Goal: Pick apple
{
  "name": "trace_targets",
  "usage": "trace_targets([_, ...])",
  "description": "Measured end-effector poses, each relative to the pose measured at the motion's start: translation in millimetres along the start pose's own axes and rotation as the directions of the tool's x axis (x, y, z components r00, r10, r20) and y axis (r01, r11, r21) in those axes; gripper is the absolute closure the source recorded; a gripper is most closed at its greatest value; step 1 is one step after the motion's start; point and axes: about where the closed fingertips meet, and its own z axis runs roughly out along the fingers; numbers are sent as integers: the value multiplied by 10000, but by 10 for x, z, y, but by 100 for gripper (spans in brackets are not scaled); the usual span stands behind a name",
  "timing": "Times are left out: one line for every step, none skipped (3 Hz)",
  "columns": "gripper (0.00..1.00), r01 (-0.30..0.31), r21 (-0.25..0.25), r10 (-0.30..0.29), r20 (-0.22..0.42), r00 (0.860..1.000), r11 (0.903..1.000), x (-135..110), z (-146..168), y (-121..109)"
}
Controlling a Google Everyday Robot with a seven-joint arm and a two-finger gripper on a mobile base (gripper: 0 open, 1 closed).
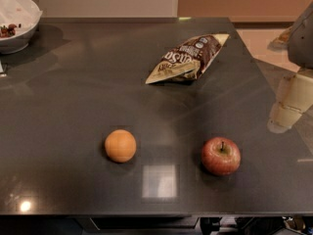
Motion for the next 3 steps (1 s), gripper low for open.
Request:
trace_targets([0, 4, -1, -4, 2, 10000, 10000, -1, 1, 1])
trace_targets([0, 214, -168, -213, 70, 9997, 9996, -23, 47, 54])
trace_targets([0, 597, -536, -572, 463, 9973, 9968, -56, 163, 229])
